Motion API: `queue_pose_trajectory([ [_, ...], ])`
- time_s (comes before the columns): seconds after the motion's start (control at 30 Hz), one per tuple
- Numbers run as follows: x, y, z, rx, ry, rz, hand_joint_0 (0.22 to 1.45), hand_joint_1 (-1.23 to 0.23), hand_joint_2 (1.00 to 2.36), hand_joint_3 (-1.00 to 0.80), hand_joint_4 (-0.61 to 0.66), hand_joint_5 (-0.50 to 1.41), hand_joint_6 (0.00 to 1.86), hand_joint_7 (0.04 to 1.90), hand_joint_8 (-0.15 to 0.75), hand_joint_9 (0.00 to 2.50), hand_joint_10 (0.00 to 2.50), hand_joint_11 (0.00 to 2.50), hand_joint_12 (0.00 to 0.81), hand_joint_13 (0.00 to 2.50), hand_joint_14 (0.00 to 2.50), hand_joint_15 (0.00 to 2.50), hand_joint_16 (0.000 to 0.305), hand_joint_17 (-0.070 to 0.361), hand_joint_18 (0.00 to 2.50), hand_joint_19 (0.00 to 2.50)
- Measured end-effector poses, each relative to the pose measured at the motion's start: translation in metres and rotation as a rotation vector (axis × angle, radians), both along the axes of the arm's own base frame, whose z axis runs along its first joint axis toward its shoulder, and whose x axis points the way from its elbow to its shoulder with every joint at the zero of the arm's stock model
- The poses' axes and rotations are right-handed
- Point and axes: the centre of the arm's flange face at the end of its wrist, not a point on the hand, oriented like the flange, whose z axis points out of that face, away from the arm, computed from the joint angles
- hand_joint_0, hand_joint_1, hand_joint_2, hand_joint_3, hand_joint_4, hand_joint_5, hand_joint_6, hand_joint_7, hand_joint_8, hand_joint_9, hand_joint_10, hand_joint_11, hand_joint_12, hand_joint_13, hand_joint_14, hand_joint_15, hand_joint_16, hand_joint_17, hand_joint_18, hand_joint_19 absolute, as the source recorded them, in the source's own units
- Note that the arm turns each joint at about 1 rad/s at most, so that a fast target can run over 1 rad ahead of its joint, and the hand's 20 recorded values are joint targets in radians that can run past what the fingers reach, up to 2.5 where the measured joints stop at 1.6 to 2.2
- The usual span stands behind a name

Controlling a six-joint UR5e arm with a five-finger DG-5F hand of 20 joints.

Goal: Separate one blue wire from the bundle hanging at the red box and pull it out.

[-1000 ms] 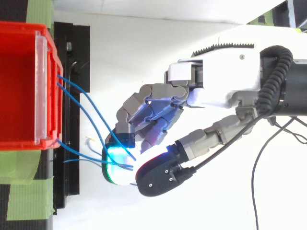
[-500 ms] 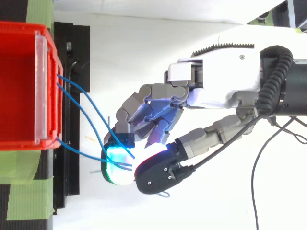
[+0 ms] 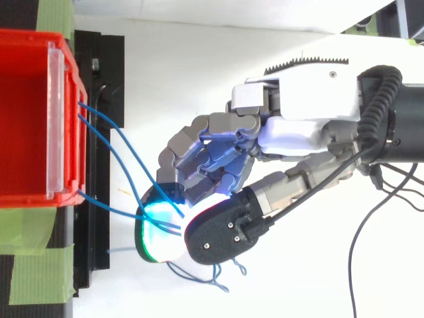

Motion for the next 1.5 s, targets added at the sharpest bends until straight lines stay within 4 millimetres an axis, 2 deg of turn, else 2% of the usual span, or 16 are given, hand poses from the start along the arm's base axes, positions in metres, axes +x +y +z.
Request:
queue_pose_trajectory([
  [0.27, -0.001, 0.0029, -0.0012, 0.17, 0.017, -0.021, 0.59, -0.61, 1.06, -0.06, 0.19, -0.18, 0.9, 0.78, 0.374, 0.35, 0.0, 0.22, 0.627, 0.95, 0.01, 0.34, 0.075, 0.169, 0.65, 0.19],
  [0.5, -0.001, 0.0032, -0.0014, 0.19, 0.019, -0.024, 0.61, -0.62, 1.01, -0.05, 0.19, -0.18, 0.9, 0.77, 0.366, 0.32, 0.0, 0.19, 0.55, 1.14, 0.02, 0.51, 0.075, 0.168, 0.65, 0.21],
  [0.87, -0.0011, 0.0033, -0.0014, 0.188, 0.019, -0.024, 0.61, -0.62, 1.0, -0.05, 0.19, -0.18, 0.9, 0.77, 0.373, 0.36, 0.0, 0.19, 0.552, 1.35, 0.02, 0.83, 0.074, 0.167, 0.67, 0.28],
  [1.13, -0.0011, 0.0034, -0.0015, 0.187, 0.02, -0.022, 0.61, -0.62, 1.0, -0.06, 0.19, -0.18, 0.9, 0.78, 0.374, 0.39, 0.0, 0.21, 0.545, 1.37, 0.02, 0.89, 0.074, 0.167, 0.69, 0.3],
  [1.27, -0.0011, 0.0033, -0.0014, 0.184, 0.02, -0.022, 0.61, -0.62, 1.0, -0.06, 0.19, -0.18, 0.9, 0.77, 0.375, 0.41, 0.0, 0.22, 0.563, 1.35, 0.02, 0.87, 0.074, 0.167, 0.7, 0.29],
  [1.5, -0.0012, 0.0032, -0.0015, 0.177, 0.02, -0.022, 0.61, -0.62, 1.0, -0.06, 0.19, -0.18, 0.9, 0.78, 0.379, 0.42, 0.0, 0.22, 0.626, 1.07, 0.01, 0.5, 0.073, 0.165, 0.7, 0.25],
])
